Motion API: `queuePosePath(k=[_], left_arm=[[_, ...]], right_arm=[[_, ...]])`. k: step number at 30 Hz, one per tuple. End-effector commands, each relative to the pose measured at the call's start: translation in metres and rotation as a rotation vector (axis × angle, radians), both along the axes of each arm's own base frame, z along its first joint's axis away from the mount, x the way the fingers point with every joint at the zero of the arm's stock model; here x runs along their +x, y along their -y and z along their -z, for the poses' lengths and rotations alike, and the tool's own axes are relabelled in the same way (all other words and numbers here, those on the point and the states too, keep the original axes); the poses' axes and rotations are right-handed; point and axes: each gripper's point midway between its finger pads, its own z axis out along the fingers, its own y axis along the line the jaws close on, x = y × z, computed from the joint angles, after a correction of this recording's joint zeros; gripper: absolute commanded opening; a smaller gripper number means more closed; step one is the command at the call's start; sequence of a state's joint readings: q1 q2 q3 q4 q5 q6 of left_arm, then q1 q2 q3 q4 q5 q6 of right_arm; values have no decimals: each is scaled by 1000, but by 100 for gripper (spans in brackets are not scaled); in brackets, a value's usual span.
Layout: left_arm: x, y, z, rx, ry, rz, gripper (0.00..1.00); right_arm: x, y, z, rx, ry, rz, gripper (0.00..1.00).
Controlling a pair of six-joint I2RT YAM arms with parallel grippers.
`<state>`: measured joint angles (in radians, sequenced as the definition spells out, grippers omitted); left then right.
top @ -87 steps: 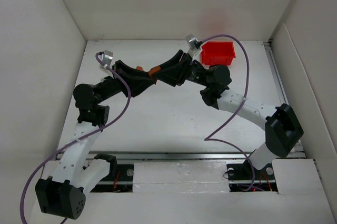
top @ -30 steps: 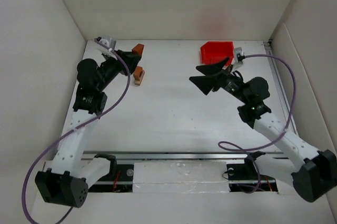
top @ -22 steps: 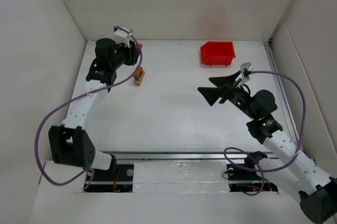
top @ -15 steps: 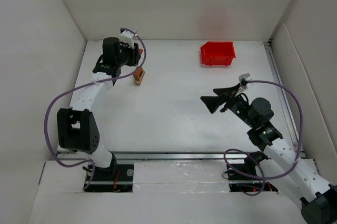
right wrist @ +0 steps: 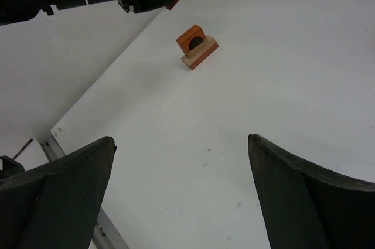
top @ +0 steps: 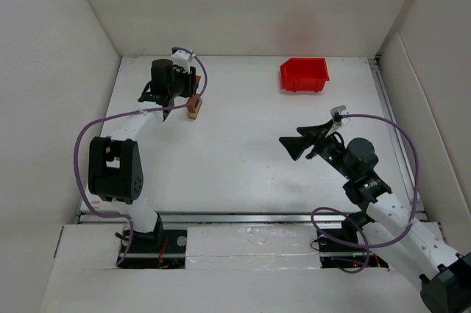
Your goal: Build the wood block tower
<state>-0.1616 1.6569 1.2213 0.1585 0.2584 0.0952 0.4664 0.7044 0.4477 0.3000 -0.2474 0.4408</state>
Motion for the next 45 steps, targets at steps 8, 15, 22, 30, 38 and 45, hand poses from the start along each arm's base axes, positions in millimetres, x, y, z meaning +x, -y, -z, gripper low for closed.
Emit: queuePosePath(k=[8,15,22,30,38,45], left_arm=[[8,-7,14,43,20,-16,6],[9,-12,32,72,-7,-31,11],[7,-15,50,85,-47,-46,11],[3,-23,54,113,-46,-80,15],[5,-25,52,128,-44,-78,20],[4,-22,53,121,-51,-66,23]], right_arm=[[1,0,-19,21,66,7,100],[2,2,-18,20,65,12,100],[1,2,-18,20,65,14,100],[0,1,-18,17,65,2,100],[-1,0,-18,17,65,-2,100],[-1,0,-18,15,65,-3,100]])
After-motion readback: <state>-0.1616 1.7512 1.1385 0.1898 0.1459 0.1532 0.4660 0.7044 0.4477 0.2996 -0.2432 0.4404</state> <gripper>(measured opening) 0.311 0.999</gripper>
